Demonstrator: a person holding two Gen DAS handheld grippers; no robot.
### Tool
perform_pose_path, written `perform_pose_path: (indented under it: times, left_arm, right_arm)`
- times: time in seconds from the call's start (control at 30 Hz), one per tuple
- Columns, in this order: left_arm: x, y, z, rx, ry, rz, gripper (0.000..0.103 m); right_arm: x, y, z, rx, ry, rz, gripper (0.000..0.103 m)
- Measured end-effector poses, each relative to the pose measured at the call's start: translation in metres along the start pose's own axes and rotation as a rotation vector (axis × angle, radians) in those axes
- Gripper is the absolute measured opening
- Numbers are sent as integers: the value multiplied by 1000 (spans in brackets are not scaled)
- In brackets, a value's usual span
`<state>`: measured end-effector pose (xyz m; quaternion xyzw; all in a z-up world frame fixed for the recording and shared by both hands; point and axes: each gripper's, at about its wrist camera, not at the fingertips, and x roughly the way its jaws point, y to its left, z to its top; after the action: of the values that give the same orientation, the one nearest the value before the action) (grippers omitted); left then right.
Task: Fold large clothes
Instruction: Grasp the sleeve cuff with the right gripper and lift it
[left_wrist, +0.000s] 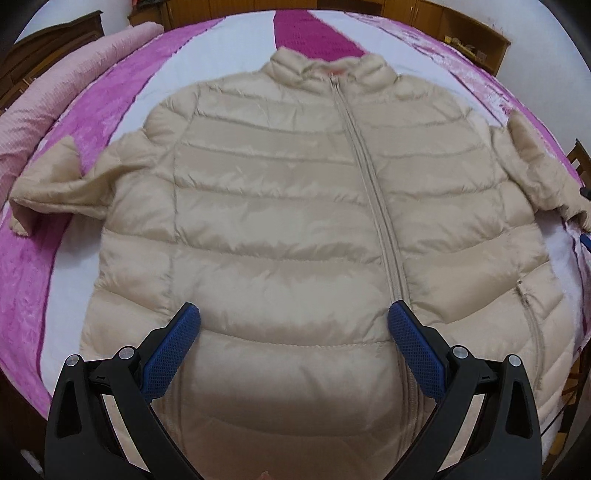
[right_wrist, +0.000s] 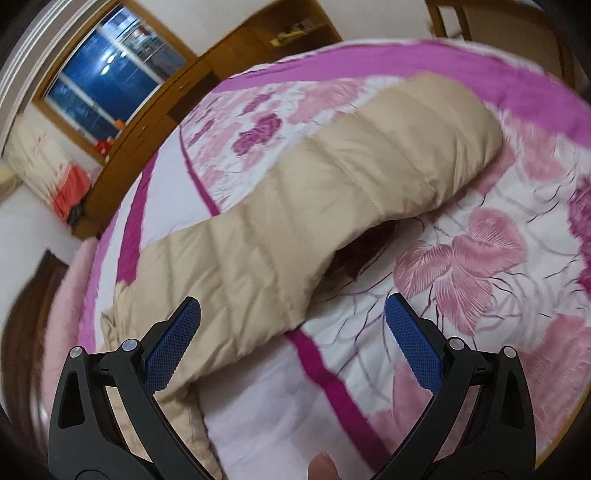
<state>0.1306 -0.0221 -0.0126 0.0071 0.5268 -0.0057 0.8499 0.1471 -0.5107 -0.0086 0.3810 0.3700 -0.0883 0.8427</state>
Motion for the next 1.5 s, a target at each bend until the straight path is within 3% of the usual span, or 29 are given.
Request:
perform_pose_path:
  times: [0.13, 0.23, 0.43, 0.5, 0.6, 0.8, 1.07, 1.23, 1.5]
  left_arm:
    - [6, -2, -5, 13, -5, 11, 98]
    - [11, -2, -6, 11, -1, 15, 98]
    - [19, 0, -10, -25, -17, -3, 98]
    - [20, -1, -10, -21, -20, 1, 98]
    - [20, -2, -10, -7, -31, -1, 98]
    - [14, -2, -11, 4, -58, 4, 98]
    - [-6, 10, -10, 10, -91, 13, 98]
    - [-24, 32, -6, -2, -128, 4, 98]
    - [-48, 68, 13, -53, -193, 5, 98]
  right_arm:
    - [8, -8, 7, 25, -26, 40, 96]
    - [14, -10, 13, 44, -41, 62, 85]
    - [22, -26, 20, 104, -44, 59, 40]
    - [18, -34, 18, 116, -51, 72, 19]
    - [3, -33, 15, 84, -73, 98, 8]
    - [-49, -2, 2, -31, -134, 149, 6]
    - [-115, 78, -19, -190, -183, 259, 6]
    - [-127, 140, -38, -280, -173, 334, 6]
    - [-100, 218, -74, -395, -85, 364, 6]
